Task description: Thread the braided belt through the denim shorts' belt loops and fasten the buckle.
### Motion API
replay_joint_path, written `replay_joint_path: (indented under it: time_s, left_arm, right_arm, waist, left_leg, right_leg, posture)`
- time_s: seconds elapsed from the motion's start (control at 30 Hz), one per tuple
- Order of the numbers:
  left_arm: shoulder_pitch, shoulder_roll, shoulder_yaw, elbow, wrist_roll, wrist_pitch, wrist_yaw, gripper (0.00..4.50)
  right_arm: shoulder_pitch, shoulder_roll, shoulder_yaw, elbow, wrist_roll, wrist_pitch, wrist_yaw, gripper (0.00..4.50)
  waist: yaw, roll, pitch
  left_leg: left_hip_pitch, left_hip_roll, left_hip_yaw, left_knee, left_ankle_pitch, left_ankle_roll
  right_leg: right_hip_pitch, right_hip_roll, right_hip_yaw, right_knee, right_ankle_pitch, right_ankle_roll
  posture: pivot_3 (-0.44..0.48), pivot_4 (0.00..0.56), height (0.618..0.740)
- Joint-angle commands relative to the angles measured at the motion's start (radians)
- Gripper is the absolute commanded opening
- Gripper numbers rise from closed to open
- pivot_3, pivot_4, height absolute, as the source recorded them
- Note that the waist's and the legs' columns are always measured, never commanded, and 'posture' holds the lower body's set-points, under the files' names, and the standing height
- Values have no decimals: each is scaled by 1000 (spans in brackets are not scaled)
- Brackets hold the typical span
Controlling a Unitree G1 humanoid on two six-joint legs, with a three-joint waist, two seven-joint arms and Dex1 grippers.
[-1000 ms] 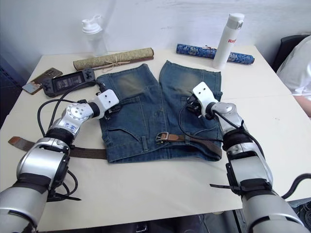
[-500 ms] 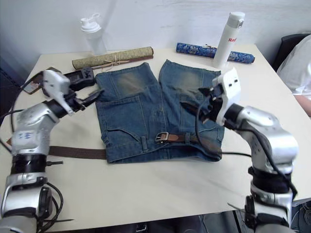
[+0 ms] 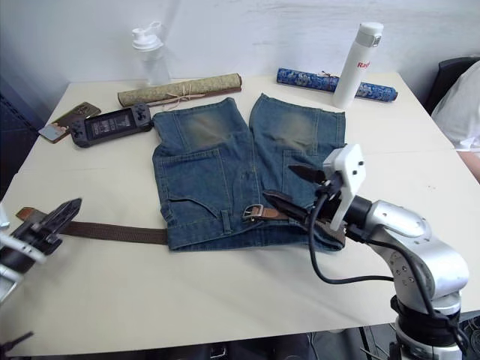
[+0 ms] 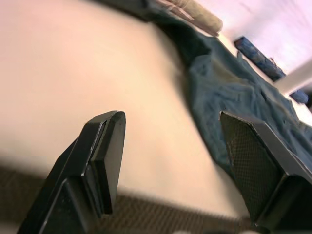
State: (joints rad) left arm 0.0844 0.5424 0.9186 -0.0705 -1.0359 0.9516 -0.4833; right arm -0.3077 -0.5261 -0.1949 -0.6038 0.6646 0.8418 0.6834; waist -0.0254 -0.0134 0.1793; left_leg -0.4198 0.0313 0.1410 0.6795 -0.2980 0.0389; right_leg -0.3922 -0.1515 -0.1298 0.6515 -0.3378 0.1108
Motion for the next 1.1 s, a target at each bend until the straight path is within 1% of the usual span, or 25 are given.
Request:
replay_joint_path:
  time_s: [0.03,0.1,0.17,0.2,0.27,0.37,0.43,0.53,0.67,0.83,0.97,1.1]
  left_arm:
    - [94,-17,45,-77,-151,62,-60,3383]
    - [150,-24,33,-83,-183,81,-85,3383]
    - [192,-30,8,-68,-169,74,-90,3383]
    - [190,-35,6,-35,-168,70,-71,3383]
    - [173,-38,3,17,-160,56,-33,3383]
    - [118,-37,-3,81,-170,68,58,3383]
    - [93,-32,-18,96,-177,81,83,3383]
    - [28,-27,-50,129,-181,113,160,3383]
    - [-44,-24,-64,148,-228,159,247,3383]
    - [-114,-43,-51,187,-281,156,321,3383]
    - [-130,-47,-57,198,-284,142,340,3383]
    - [-167,-78,-44,223,-303,105,404,3383]
  right_arm:
    - [6,-18,28,-15,-34,-61,-15,4474]
    - [7,-18,40,-7,-44,-75,-24,4474]
    - [3,-15,45,-3,-44,-83,-34,4474]
    - [0,-14,46,-1,-45,-87,-40,4474]
    - [-3,-13,47,1,-47,-94,-49,4474]
    - [-5,-18,47,2,-51,-103,-63,4474]
    - [-5,-20,48,3,-52,-108,-69,4474]
    - [-7,-15,48,2,-55,-117,-80,4474]
    - [-14,-12,52,0,-55,-124,-96,4474]
    - [-24,-2,56,5,-60,-134,-120,4474]
    - [-28,1,63,7,-61,-136,-131,4474]
    - [-31,3,64,9,-59,-141,-143,4474]
  waist:
    - [2,0,0]
    - [2,0,0]
    - [1,0,0]
    - [0,0,0]
    - [1,0,0]
    - [3,-1,0]
    - [5,-1,-1]
    - [9,0,-1]
    - [22,0,-1]
    - [28,0,-1]
    - [25,0,-1]
    - [26,1,-1]
  left_leg:
    - [0,0,0,0,0,0]
    - [0,0,0,0,0,-1]
    - [0,0,-1,0,-1,-1]
    - [0,0,-1,0,-1,-1]
    - [0,0,-1,-1,-1,-1]
    - [0,0,-1,-2,-1,-1]
    - [0,0,-1,-2,-1,-1]
    - [0,0,-1,-2,-1,-1]
    - [1,0,-1,-2,-1,-1]
    - [1,-1,-1,-2,0,0]
    - [1,-1,-1,-1,0,0]
    - [1,-1,-1,-2,0,0]
  right_leg:
    - [0,0,0,-2,0,0]
    - [0,-1,0,-3,0,0]
    - [0,-3,0,-3,0,0]
    - [0,-3,1,-3,0,0]
    - [0,-2,1,-3,0,-1]
    - [0,-2,0,-3,0,-1]
    - [0,-3,0,-3,0,-1]
    - [0,-3,0,-3,0,-1]
    - [0,-4,0,-1,0,-1]
    - [0,-5,0,0,0,-1]
    - [0,-5,0,0,0,-1]
    - [0,-2,0,0,0,-1]
  posture:
    - [0,150,717]
    - [0,150,717]
    - [0,150,717]
    - [0,150,717]
    - [0,150,717]
    - [0,150,717]
    - [0,150,717]
    - [0,150,717]
    - [0,150,717]
    - [0,150,717]
    - [0,150,717]
    - [0,150,717]
